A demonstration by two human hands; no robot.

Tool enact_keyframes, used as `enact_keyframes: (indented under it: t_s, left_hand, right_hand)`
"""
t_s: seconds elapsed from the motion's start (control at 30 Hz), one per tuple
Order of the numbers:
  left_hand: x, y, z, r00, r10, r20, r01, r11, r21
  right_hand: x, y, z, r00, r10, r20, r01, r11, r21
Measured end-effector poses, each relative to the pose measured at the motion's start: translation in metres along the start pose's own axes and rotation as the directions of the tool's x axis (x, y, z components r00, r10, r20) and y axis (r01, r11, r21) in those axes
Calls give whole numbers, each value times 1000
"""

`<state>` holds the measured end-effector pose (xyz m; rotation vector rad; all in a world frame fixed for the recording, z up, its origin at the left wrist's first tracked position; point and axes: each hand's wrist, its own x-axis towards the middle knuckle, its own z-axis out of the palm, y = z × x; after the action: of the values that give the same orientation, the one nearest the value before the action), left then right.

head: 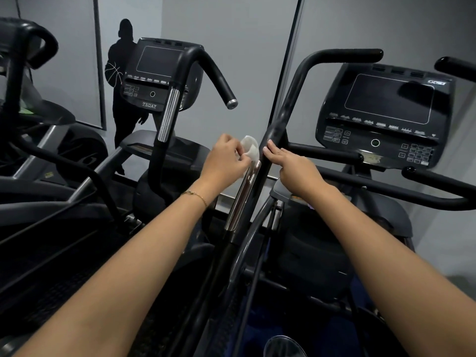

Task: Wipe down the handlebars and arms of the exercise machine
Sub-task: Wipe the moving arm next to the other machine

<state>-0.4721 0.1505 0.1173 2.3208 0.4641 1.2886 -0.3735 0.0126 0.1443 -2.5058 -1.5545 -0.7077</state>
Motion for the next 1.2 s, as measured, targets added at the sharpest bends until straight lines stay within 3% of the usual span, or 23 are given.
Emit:
enact_keyframes:
  t_s: [0.1, 0.23, 0.5, 0.9, 1.07, 1.2]
  left_hand:
    - [-3, 7, 8, 995, -53, 84, 65, 986, -151]
    - [-7, 6, 15, 982, -160, 101, 188, 890, -415]
    - [-12, 10, 19, 935, -315, 162, 349, 741, -573]
    - [-6, 26, 18, 914, -381, 136, 403, 824, -399]
    - [-44, 17, 9, 909, -376, 177, 415, 844, -340]
    - [-66, 15, 10, 915, -384, 122, 403, 871, -280]
  right_hand:
    - [1, 1, 1, 1000, 8, -10, -8, 999, 32]
    - [2, 1, 2, 1000, 5, -13, -5, 999, 43]
    - [1, -1, 2, 1000, 29, -9, -28, 997, 74]
    - [-1, -4, -1, 998, 70, 2, -70, 990, 119]
    - [-2, -5, 2, 997, 81, 5, -81, 989, 123]
    - [-2, -6, 2, 996, 92, -2, -91, 986, 137]
